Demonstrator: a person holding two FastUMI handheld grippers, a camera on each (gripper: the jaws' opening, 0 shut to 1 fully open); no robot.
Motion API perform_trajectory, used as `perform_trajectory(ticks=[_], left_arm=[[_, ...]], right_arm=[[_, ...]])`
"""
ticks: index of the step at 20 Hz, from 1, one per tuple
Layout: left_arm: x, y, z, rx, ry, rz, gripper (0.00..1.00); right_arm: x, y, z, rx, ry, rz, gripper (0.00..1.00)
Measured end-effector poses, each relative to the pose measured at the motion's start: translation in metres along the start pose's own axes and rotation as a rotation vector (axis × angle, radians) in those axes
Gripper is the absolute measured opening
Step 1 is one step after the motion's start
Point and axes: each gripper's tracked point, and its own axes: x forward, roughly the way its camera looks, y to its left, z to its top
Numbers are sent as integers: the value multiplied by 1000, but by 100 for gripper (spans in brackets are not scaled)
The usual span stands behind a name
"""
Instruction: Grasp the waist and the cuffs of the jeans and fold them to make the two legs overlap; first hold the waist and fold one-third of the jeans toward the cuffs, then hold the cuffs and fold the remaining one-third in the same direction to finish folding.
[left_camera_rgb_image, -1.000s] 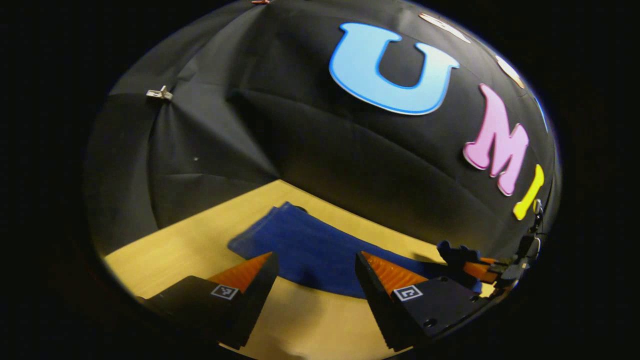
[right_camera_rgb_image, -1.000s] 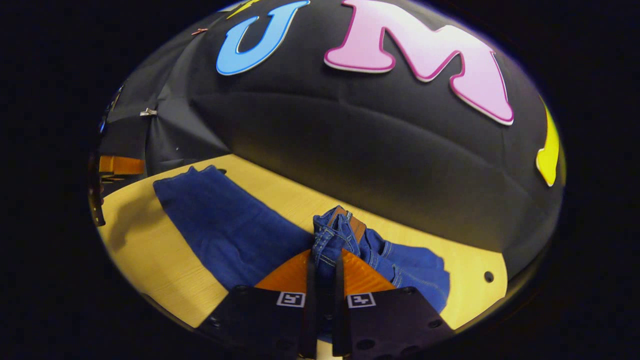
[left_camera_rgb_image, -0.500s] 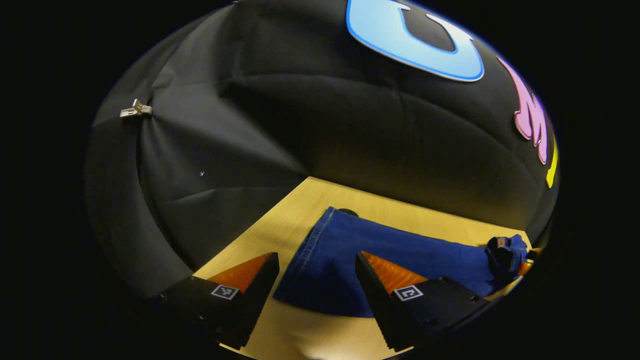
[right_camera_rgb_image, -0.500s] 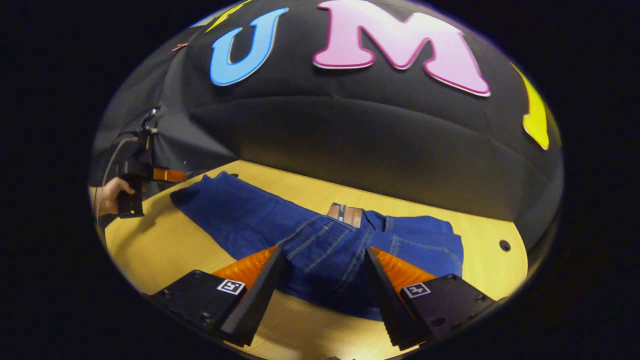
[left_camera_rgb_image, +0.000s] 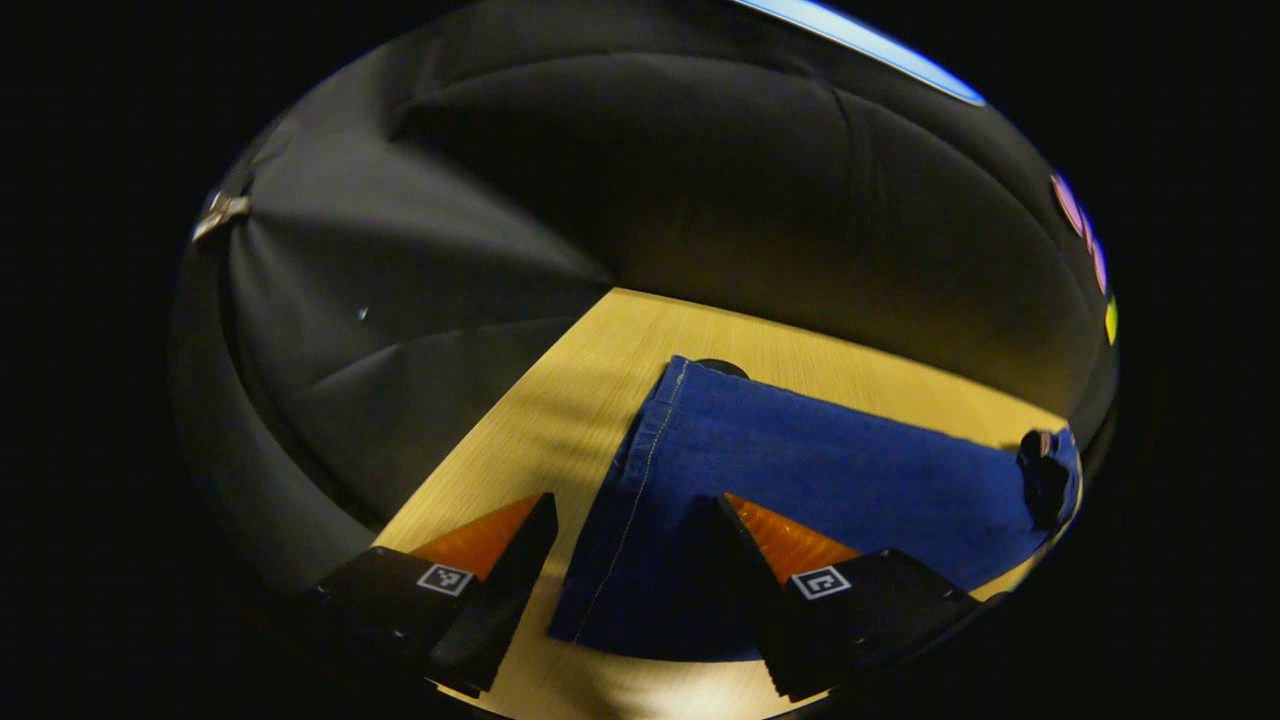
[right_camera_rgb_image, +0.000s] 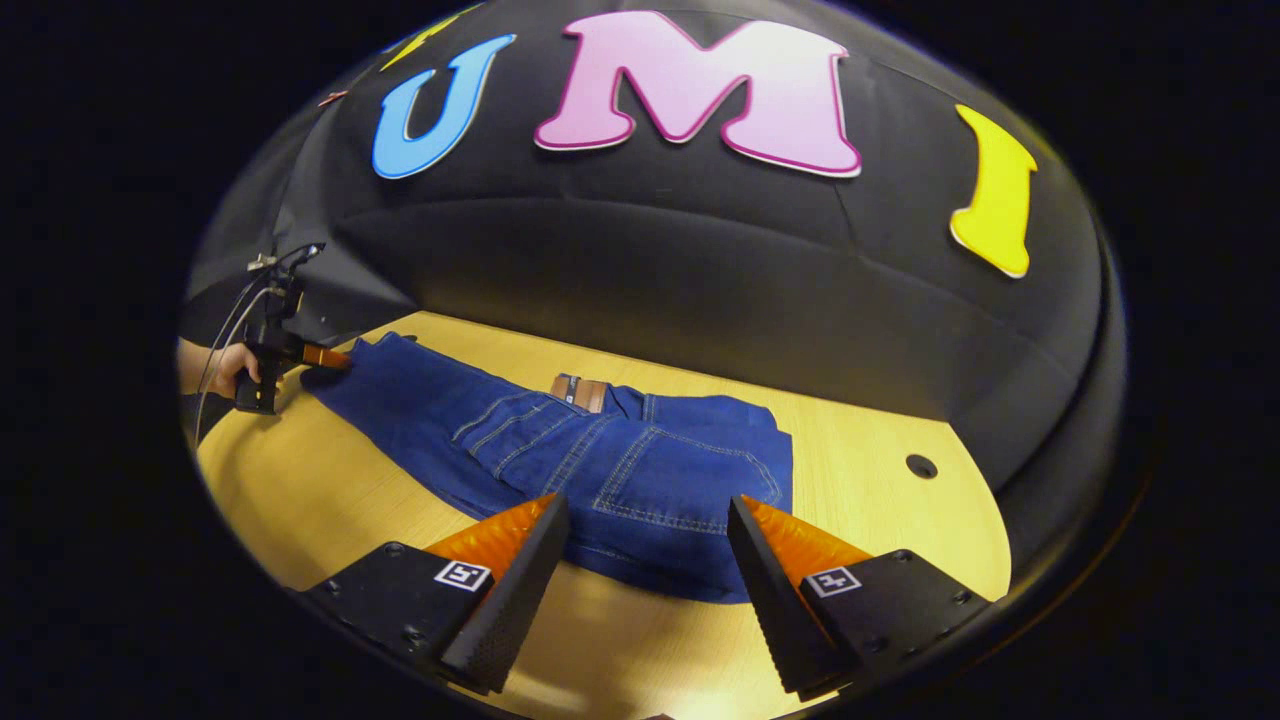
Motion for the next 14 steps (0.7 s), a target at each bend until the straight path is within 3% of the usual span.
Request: perform_trajectory(ticks=[4,6,7,8,10,12,13,14], left_arm=[[3,-5,1,11,51,-23,99],[4,-15,-3,51,46,-76,99],[4,-19,-2,65,35,-92,81],[6,-25,0,60,25,-97,63],[6,-31,0,37,15,-88,27],[5,-35,-2,18,14,-87,23],[4,-35,-1,9,11,-88,8],[2,-39,-2,-13,19,-105,13]], right_arm=[[3,-9,-31,48,88,-15,98],[2,-7,-40,86,113,0,98],[5,-8,-45,94,121,-1,93],[6,-11,-48,94,124,-6,98],[6,-14,-51,92,131,-11,98],[8,-14,-48,89,125,-13,98],[8,-17,-47,85,122,-20,98],[8,-19,-46,87,121,-26,98]])
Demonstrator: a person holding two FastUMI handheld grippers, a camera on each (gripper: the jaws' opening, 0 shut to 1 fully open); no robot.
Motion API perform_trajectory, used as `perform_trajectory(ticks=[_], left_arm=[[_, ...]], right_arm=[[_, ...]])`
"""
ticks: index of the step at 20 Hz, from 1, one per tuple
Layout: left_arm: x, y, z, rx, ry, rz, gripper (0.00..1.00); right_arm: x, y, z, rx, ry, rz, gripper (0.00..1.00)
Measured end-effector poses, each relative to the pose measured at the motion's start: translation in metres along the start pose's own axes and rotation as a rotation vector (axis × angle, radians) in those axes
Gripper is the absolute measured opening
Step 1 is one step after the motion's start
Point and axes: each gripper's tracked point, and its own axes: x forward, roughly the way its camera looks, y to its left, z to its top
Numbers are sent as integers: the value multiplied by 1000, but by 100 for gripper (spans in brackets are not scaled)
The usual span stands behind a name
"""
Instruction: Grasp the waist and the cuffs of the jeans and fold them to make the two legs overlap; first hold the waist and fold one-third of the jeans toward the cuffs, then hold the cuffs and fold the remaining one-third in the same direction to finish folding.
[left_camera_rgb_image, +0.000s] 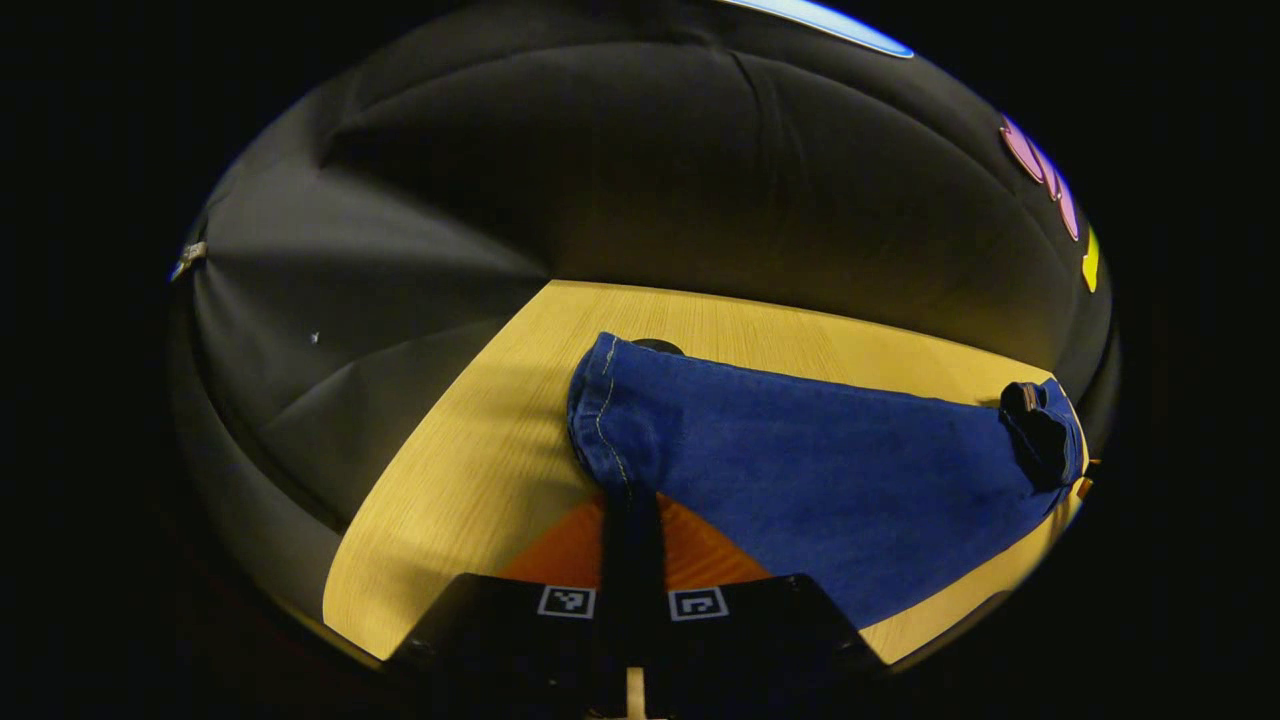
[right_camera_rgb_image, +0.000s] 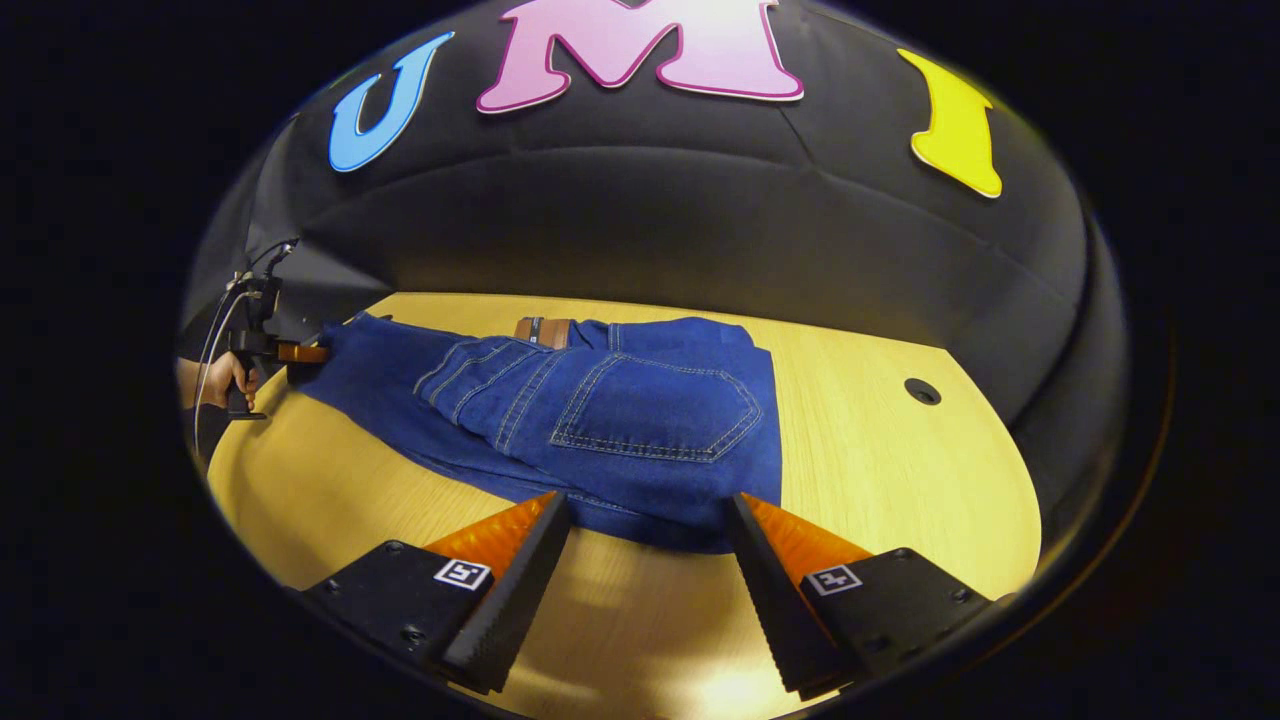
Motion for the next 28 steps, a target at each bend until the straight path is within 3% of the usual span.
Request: perform_trajectory(ticks=[2,5,8,9,10,12,20,25,28], left_arm=[[-7,-4,2,-82,7,-36,10],[-13,-8,32,-169,-92,-54,6],[-30,-3,43,-148,-108,-71,6],[-38,-4,53,-148,-125,-83,11],[-48,-4,65,-149,-144,-90,6],[-71,-4,89,-155,-175,-114,6],[-183,-18,163,-111,-229,-346,6],[-207,-47,149,-60,-153,-512,6],[-201,-35,141,-24,-67,-602,6]], right_arm=[[1,5,8,19,-5,-10,98],[-8,-11,27,43,-42,-48,98],[-18,-38,40,71,-55,-99,98],[-20,-47,44,77,-59,-115,98],[-24,-56,49,81,-69,-131,98],[-36,-71,60,92,-92,-158,98],[-91,-126,89,130,-139,-250,97],[-143,-174,96,127,-173,-339,98],[-169,-196,88,125,-168,-386,97]])
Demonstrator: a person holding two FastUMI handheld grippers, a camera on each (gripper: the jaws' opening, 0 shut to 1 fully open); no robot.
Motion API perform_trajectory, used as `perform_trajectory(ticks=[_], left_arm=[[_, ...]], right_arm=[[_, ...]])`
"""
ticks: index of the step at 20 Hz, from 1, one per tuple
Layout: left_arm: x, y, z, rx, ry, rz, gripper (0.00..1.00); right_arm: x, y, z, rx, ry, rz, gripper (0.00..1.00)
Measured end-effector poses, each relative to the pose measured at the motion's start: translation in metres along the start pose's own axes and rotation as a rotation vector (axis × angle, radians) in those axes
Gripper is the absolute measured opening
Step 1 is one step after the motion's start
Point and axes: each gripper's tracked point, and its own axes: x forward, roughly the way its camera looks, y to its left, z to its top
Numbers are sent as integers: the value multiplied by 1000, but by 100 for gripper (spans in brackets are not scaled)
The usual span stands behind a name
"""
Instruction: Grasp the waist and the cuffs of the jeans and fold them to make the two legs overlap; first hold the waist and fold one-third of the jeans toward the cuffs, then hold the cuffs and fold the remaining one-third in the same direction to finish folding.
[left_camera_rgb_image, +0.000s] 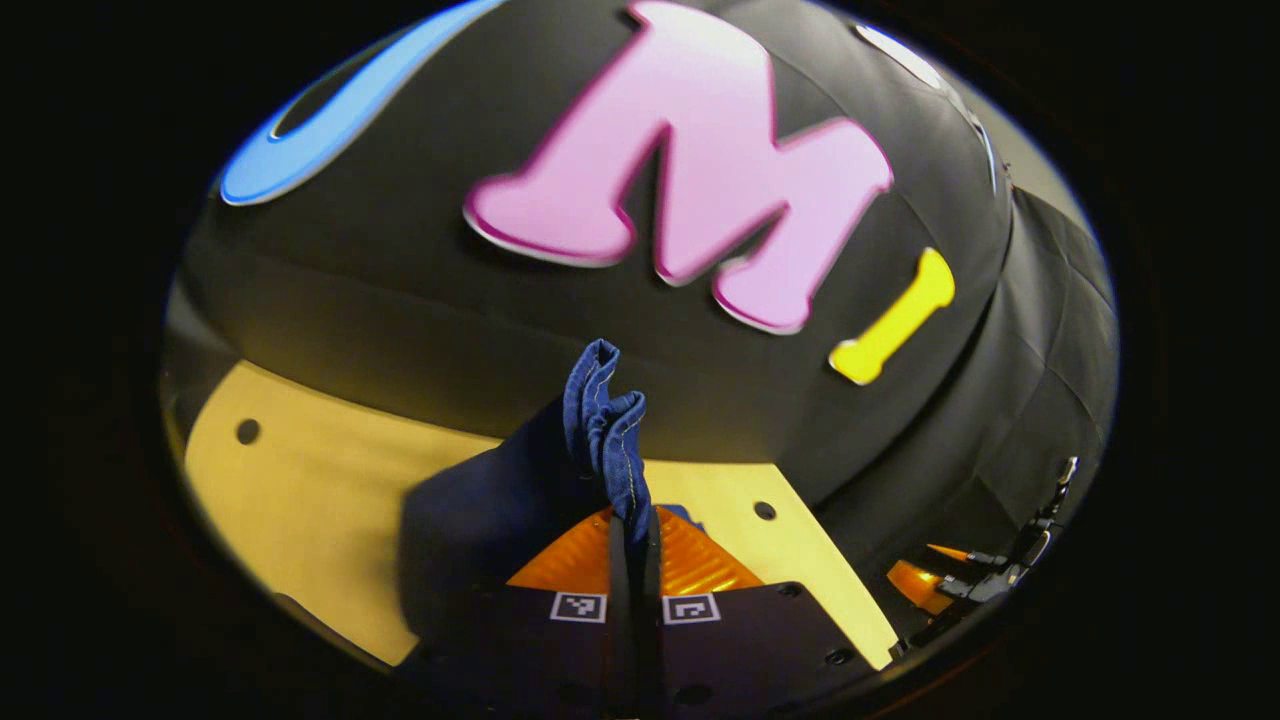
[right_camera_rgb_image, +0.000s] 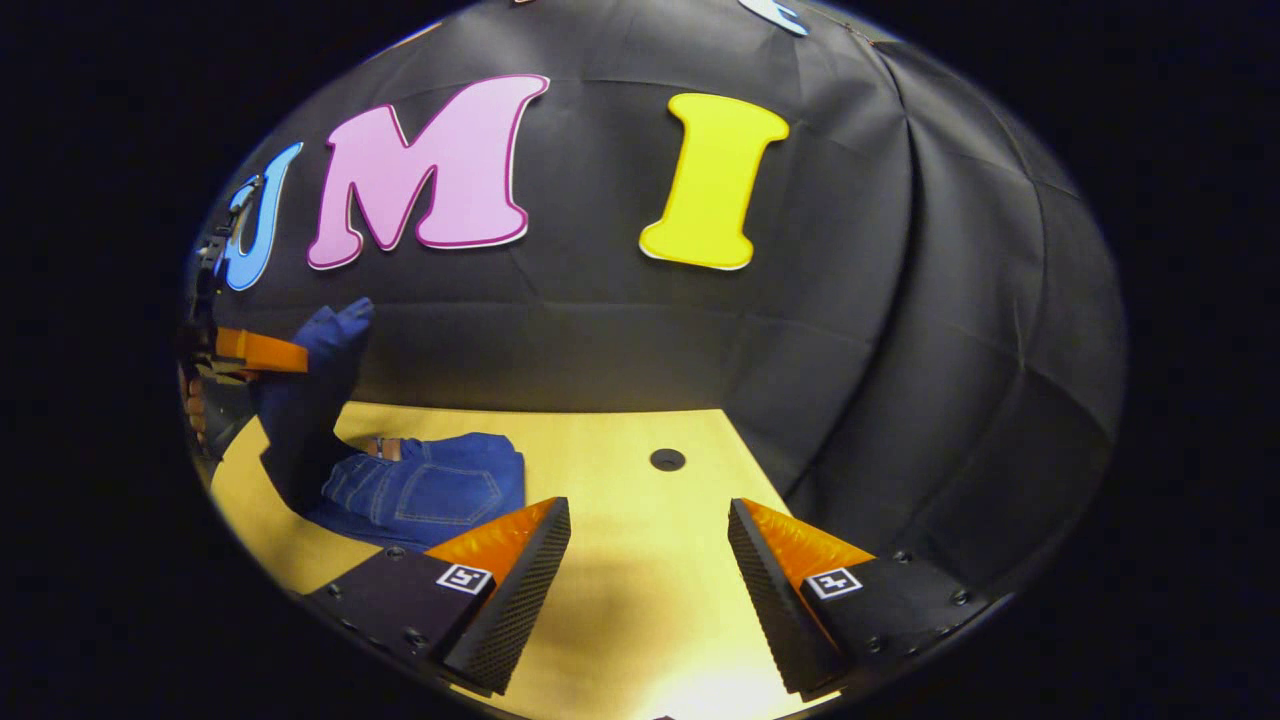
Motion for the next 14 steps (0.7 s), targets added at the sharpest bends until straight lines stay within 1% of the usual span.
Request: perform_trajectory(ticks=[2,4,5,10,12,13,14], left_arm=[[11,4,3,-23,55,-46,6],[5,1,6,-65,93,-93,6],[3,3,8,-79,107,-104,6],[2,5,6,-85,182,-63,9],[4,1,9,-98,202,-58,14],[3,-1,16,-103,205,-61,29],[1,-2,9,-97,203,-55,43]], right_arm=[[-12,-11,-8,14,13,-14,98],[-21,-19,-18,23,30,-25,98],[-26,-20,-23,32,41,-24,97],[-41,-27,-34,60,60,-32,98],[-50,-33,-38,75,59,-34,97],[-53,-34,-38,83,58,-34,98],[-56,-34,-35,90,54,-34,98]])
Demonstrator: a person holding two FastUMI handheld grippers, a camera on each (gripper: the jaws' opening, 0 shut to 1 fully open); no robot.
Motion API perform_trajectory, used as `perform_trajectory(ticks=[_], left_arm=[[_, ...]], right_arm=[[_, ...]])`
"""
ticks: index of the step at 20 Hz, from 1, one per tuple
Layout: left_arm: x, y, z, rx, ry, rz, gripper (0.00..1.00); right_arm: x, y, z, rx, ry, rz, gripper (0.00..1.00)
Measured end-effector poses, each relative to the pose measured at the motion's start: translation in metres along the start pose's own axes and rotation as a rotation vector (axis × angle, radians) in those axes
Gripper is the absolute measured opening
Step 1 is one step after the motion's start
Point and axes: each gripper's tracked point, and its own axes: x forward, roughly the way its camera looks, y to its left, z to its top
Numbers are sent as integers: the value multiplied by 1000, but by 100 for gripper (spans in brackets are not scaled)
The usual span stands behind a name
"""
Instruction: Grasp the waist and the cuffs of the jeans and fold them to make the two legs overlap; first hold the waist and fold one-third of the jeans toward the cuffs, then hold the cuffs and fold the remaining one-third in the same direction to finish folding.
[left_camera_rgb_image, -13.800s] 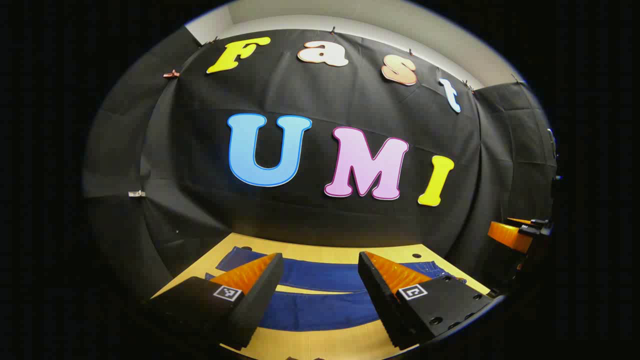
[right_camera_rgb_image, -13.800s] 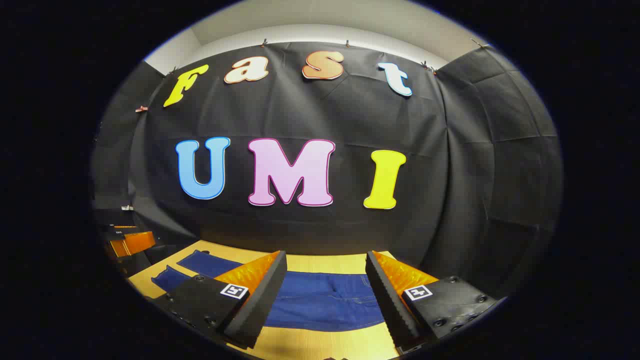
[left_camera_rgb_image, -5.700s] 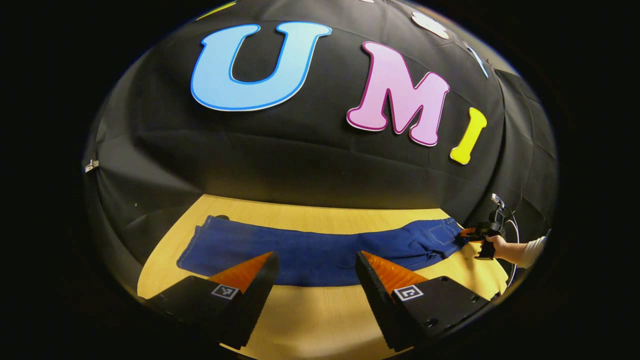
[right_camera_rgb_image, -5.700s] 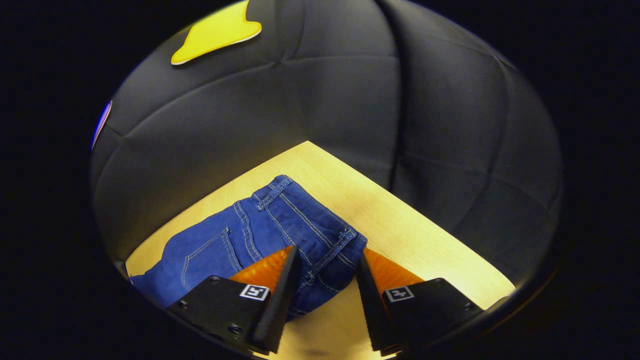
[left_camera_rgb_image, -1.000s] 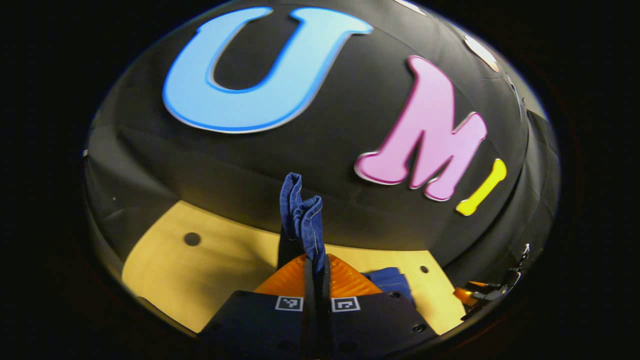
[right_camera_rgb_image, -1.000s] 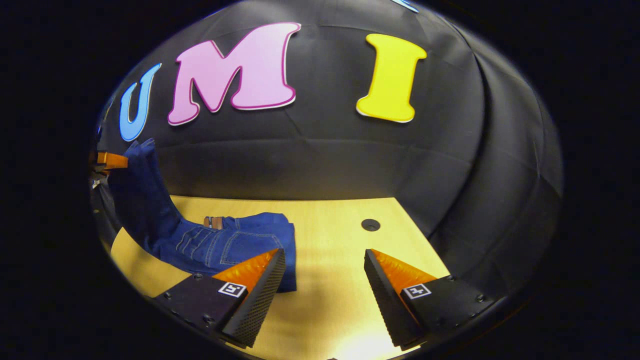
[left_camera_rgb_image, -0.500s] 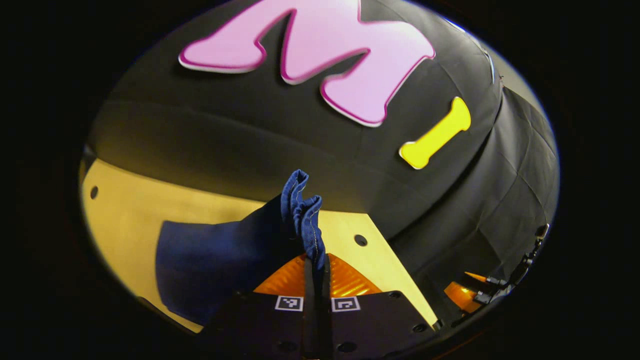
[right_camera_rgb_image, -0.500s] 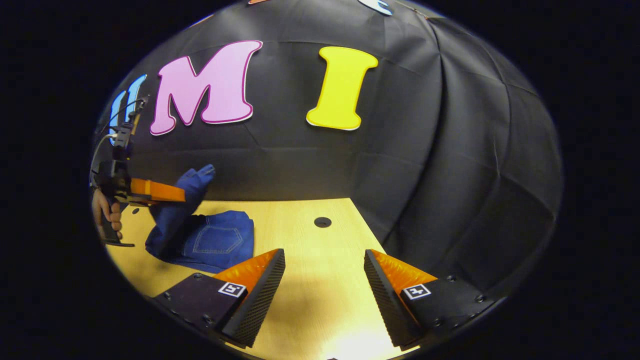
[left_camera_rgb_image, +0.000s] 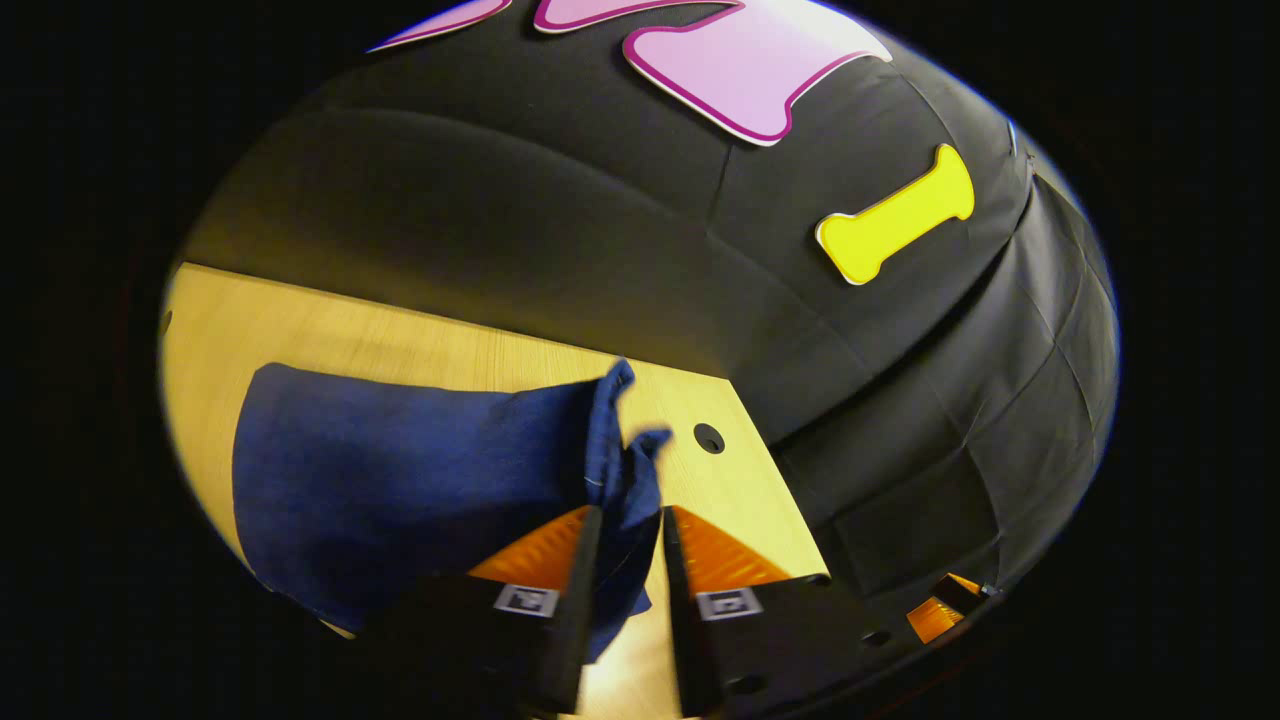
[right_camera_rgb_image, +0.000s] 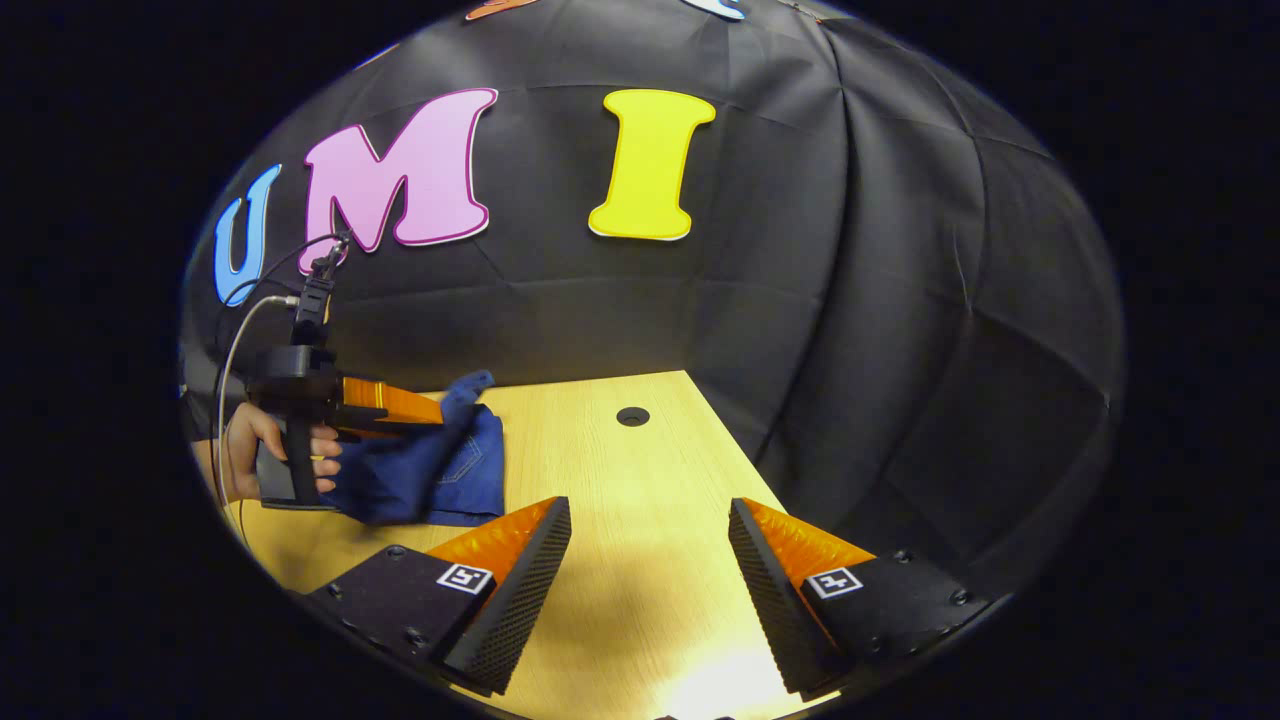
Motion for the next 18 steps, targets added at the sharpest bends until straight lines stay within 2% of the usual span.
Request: perform_trajectory(ticks=[2,4,6,12,18], left_arm=[[-7,2,2,33,-27,25,72],[-23,4,4,83,-41,57,74],[-46,9,10,149,-81,96,86],[-161,2,36,288,-284,169,90],[-312,5,44,301,-480,256,92]], right_arm=[[-6,1,7,12,-12,5,97],[-14,3,14,10,-32,14,97],[-24,6,21,-1,-47,22,97],[-57,26,45,3,-97,66,98],[-114,57,87,-7,-204,129,97]])
